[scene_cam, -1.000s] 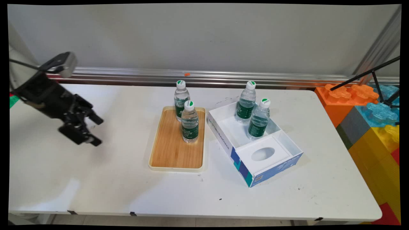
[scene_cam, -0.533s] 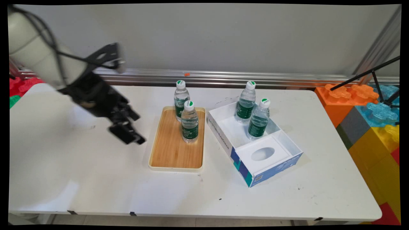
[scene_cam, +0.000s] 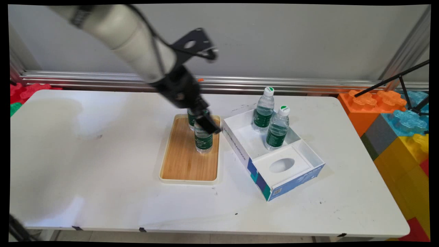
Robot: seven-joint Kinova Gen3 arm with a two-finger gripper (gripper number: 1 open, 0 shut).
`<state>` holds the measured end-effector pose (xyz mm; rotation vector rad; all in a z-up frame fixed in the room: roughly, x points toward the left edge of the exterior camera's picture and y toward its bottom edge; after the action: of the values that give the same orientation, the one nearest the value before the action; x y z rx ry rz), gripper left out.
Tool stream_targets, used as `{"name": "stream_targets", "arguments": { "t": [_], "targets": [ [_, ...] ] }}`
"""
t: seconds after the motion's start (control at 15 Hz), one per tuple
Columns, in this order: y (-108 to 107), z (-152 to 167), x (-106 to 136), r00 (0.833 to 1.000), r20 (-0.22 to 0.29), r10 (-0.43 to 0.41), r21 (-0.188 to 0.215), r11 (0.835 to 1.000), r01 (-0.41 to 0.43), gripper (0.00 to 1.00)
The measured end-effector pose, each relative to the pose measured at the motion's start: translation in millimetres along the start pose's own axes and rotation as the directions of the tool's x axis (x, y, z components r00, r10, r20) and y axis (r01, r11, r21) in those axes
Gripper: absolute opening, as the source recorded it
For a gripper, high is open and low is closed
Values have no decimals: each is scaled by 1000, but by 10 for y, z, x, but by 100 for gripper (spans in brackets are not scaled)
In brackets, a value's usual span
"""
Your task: Pick up the green bottle from the white box
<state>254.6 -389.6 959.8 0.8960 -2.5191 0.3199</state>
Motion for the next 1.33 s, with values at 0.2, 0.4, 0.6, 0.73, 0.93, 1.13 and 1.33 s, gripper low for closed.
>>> {"name": "stream_targets", "arguments": {
  "t": [0.2, 0.4, 0.6, 0.73, 0.93, 1.13, 1.33],
  "targets": [
    [34, 357, 352, 999, -40, 3, 7, 1000, -2, 100],
    [66, 667, 549, 998, -60, 1, 5, 1000, -1, 100],
    [109, 1057, 725, 997, -83, -2, 3, 1000, 2, 100],
    [127, 1319, 807, 995, -96, -2, 3, 1000, 2, 100],
    [137, 1661, 886, 994, -113, -6, 1, 1000, 6, 100],
    [137, 1924, 935, 992, -125, -6, 1, 1000, 6, 100],
    [130, 2143, 955, 991, -136, -6, 6, 1000, 7, 100]
  ]
}}
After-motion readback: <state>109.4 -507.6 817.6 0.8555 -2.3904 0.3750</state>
